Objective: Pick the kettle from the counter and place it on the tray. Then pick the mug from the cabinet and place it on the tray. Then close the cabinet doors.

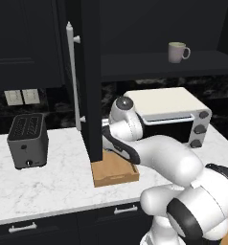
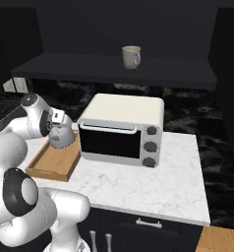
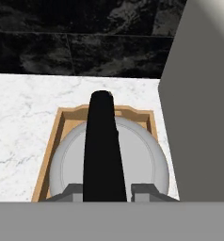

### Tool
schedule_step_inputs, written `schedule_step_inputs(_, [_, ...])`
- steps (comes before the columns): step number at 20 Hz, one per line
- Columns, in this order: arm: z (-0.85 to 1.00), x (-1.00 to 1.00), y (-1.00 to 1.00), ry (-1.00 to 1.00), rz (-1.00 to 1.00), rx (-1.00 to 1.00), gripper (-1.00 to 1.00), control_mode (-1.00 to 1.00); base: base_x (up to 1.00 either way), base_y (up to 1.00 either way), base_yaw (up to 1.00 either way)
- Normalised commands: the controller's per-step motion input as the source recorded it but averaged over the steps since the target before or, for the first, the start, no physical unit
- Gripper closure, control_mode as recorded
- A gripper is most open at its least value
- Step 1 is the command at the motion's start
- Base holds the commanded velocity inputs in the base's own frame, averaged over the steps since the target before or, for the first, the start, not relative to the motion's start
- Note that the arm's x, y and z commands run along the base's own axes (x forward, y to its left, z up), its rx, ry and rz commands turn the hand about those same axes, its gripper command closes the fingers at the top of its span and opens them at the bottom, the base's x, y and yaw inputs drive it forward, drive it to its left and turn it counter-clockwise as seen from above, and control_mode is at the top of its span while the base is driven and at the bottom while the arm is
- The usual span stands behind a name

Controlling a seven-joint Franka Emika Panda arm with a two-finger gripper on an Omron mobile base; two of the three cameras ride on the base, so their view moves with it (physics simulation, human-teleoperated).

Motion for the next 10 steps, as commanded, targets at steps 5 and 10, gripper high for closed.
schedule_step_inputs(5, [-0.18, 0.16, 0.09, 0.00, -0.06, 0.00, 1.00, -1.00, 0.00, 0.00, 0.00])
schedule_step_inputs(10, [-0.15, 0.04, 0.00, 0.01, -0.03, 0.01, 1.00, -1.00, 0.00, 0.00, 0.00])
